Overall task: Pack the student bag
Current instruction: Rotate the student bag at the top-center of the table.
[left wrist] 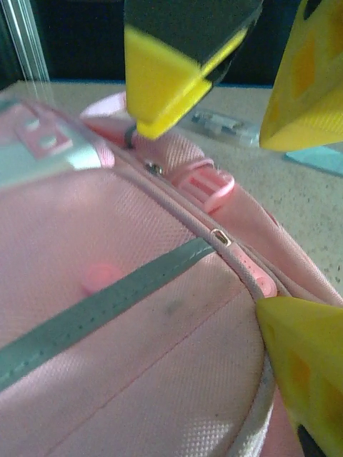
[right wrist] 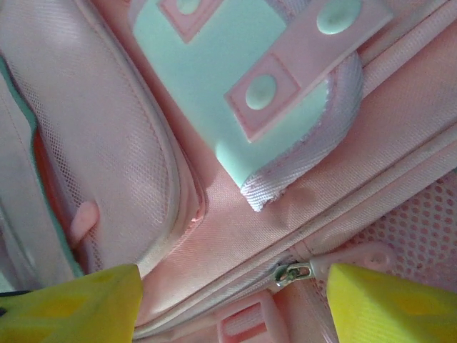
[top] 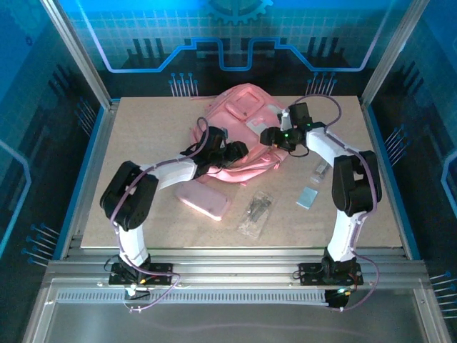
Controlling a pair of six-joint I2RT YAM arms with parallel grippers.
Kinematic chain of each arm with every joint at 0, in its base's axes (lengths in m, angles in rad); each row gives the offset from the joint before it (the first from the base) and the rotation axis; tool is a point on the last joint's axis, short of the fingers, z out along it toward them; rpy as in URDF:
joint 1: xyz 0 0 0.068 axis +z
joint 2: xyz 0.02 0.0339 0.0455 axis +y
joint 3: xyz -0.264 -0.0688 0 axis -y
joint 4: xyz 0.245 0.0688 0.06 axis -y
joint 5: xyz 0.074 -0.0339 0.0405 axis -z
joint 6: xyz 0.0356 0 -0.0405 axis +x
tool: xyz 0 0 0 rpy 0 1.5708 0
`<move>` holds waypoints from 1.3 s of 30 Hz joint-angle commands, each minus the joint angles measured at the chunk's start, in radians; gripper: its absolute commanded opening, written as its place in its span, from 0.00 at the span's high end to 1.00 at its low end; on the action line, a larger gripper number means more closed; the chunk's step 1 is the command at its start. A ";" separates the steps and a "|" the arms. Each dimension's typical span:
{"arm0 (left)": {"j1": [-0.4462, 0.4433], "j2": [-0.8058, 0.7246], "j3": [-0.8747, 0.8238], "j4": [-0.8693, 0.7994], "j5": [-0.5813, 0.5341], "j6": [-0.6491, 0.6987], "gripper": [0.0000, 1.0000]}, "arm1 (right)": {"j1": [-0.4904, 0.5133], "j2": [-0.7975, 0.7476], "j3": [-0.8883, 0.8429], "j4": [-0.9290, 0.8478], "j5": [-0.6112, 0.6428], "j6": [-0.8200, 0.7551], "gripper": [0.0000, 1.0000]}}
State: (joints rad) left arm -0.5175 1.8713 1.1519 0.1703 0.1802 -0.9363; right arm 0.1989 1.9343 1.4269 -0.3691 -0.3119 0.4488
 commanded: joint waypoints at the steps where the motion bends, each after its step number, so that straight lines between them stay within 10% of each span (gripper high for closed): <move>1: 0.024 0.043 -0.025 0.037 0.011 -0.031 0.44 | -0.008 0.009 0.022 0.052 -0.024 0.013 0.30; 13: 0.115 0.089 -0.147 0.072 0.031 -0.029 0.44 | -0.002 0.092 0.010 0.041 0.005 -0.036 0.27; 30: 0.263 0.150 0.104 -0.145 0.071 0.212 0.44 | 0.177 -0.090 -0.166 0.218 -0.395 0.091 0.26; 39: 0.253 0.034 0.138 -0.321 0.013 0.346 0.44 | 0.092 -0.297 -0.267 -0.025 0.009 0.053 0.30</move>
State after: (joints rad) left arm -0.2588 1.9739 1.2709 -0.0082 0.2420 -0.6777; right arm 0.3294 1.6932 1.2091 -0.2928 -0.4725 0.4908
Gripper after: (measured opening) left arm 0.564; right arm 0.706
